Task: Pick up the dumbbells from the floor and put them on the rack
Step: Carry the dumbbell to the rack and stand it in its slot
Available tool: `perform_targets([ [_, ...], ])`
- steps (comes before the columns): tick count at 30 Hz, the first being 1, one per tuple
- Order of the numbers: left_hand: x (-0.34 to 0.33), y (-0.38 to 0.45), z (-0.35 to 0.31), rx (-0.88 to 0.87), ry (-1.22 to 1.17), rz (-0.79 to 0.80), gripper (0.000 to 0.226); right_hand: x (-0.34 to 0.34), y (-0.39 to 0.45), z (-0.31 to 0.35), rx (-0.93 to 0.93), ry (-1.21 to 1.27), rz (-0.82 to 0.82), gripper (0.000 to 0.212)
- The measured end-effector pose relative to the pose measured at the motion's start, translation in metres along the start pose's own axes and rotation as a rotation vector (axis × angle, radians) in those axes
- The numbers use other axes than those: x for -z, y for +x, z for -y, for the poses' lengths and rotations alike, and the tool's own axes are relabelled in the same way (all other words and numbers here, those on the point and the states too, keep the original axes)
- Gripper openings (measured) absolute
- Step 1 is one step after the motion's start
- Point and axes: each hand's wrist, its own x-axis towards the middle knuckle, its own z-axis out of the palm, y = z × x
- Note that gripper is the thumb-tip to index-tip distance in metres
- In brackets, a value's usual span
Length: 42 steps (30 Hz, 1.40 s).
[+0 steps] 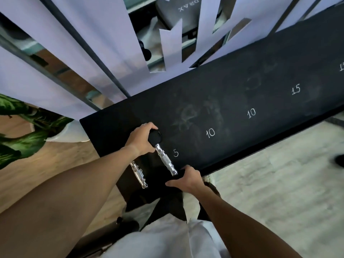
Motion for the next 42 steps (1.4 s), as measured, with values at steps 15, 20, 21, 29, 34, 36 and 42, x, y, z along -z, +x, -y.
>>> perform_targets([
  [15,-0.017,0.016,0.025,-0.365,0.210,-0.006,0.068,-0.063,0.023,0.010,-0.064,-0.043,-0.187,0.078],
  [20,-0.023,0.017,0.020,-0.388,0.258,0.007,0.069,-0.063,0.026,0.008,-0.047,-0.031,-0.187,0.073],
  [21,-0.024,0.016,0.021,-0.383,0.252,0.002,0.070,-0.063,0.025,0.007,-0.036,-0.051,-0.187,0.072],
  [29,-0.027,0.015,0.018,-0.342,0.258,-0.002,0.071,-0.062,0.031,-0.002,0.026,-0.034,-0.149,0.070],
  [34,-0.025,0.013,0.009,-0.321,0.300,0.009,0.072,-0.047,0.026,-0.016,0.045,0.017,-0.081,0.077],
  [36,-0.023,0.011,-0.001,-0.322,0.305,0.046,0.071,-0.032,0.014,-0.030,0.034,0.099,-0.075,0.071],
  [42,-0.017,-0.002,-0.060,-0.282,0.507,0.157,0.047,0.011,-0.032,-0.110,-0.106,0.264,-0.135,0.041],
])
